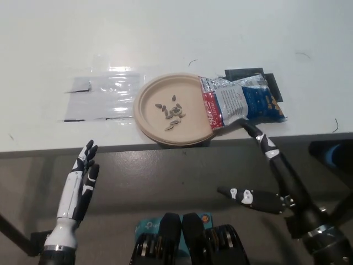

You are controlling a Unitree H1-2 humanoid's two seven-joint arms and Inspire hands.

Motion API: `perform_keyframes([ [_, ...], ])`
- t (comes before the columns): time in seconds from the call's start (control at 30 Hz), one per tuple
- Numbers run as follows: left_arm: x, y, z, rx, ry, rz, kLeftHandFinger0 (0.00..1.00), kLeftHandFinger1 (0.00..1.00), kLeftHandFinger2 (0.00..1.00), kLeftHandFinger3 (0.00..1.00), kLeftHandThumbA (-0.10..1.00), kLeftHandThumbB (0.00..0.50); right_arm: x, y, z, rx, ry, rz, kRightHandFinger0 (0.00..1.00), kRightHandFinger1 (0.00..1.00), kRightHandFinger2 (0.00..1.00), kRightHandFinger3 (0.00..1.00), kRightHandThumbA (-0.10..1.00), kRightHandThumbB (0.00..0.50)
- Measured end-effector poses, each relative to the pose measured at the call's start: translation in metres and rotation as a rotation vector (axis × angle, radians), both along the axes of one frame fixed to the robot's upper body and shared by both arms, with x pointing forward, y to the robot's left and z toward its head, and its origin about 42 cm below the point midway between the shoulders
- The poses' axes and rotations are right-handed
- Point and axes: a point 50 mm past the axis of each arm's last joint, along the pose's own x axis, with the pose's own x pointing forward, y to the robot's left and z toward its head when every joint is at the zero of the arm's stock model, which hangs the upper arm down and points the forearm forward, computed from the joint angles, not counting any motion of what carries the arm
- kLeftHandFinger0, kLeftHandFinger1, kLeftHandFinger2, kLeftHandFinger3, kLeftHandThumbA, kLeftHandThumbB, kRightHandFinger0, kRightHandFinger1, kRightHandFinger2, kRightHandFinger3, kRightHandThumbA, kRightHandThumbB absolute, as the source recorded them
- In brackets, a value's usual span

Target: The robot picks up a small bag of sunflower seeds on the right hand side and take it to the empty plate on the left hand side then pours some sunflower seeds on to the plate.

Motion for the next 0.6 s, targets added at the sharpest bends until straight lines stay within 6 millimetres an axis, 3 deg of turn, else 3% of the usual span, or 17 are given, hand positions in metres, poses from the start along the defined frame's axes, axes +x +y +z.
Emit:
perform_keyframes([
  [0.13, 0.0, 0.0, 0.001, -0.009, -0.006, -0.006, 1.0, 1.0, 1.0, 1.0, 1.0, 0.158, 0.011, -0.003, -0.031, -0.004, 0.071, -0.052, 1.0, 1.0, 1.0, 1.0, 1.0, 0.24],
  [0.3, 0.0, -0.001, 0.0, -0.016, -0.007, -0.018, 1.0, 1.0, 1.0, 1.0, 1.0, 0.161, 0.015, -0.005, -0.04, 0.011, 0.069, -0.091, 1.0, 1.0, 1.0, 1.0, 1.0, 0.258],
  [0.6, -0.016, -0.001, -0.014, -0.016, 0.038, -0.026, 1.0, 1.0, 1.0, 1.0, 1.0, 0.16, 0.009, -0.006, -0.051, 0.013, 0.051, -0.112, 1.0, 1.0, 1.0, 1.0, 1.0, 0.234],
])
